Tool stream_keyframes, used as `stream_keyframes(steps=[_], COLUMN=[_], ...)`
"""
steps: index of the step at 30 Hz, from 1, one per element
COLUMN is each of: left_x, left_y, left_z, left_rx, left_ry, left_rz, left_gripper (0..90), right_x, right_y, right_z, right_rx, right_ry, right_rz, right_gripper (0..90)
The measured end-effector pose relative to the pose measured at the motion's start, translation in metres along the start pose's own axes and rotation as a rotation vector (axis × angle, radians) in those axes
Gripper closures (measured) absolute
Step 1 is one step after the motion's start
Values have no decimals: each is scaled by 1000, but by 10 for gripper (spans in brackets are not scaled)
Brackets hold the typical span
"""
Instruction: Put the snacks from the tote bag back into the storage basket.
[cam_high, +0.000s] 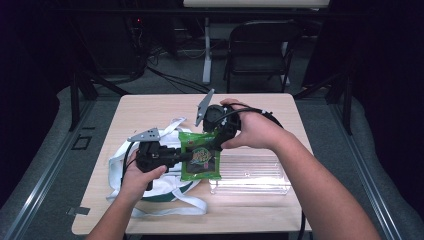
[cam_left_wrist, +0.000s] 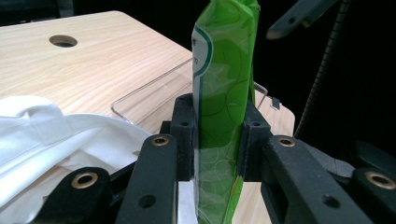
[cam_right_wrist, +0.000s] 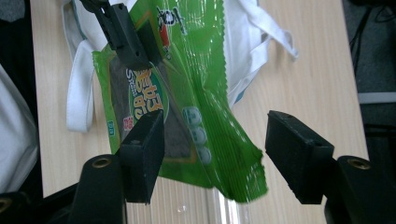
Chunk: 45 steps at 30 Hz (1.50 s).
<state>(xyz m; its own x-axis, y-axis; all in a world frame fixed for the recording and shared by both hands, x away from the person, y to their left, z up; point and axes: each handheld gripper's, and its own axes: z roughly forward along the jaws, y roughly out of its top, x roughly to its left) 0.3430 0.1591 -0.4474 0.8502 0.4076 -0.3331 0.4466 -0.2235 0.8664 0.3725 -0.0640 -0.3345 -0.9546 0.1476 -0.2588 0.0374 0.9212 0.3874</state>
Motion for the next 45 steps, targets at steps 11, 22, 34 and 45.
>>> stream_keyframes(steps=[11, 22, 34, 45], left_x=[-6, -9, -10, -10], left_y=[0, 0, 0, 0], left_z=[5, 8, 10, 10], left_rx=[2, 8, 15, 22], left_ry=[-26, -34, -32, -26], left_rz=[38, 61, 76, 87], left_gripper=[730, 730, 727, 722], right_x=[1, 1, 1, 3], right_y=[2, 2, 0, 0], right_z=[10, 13, 11, 10], right_rx=[56, 88, 95, 98], right_ry=[89, 177, 205, 212], right_rz=[7, 24, 1, -4], right_gripper=[493, 637, 735, 758])
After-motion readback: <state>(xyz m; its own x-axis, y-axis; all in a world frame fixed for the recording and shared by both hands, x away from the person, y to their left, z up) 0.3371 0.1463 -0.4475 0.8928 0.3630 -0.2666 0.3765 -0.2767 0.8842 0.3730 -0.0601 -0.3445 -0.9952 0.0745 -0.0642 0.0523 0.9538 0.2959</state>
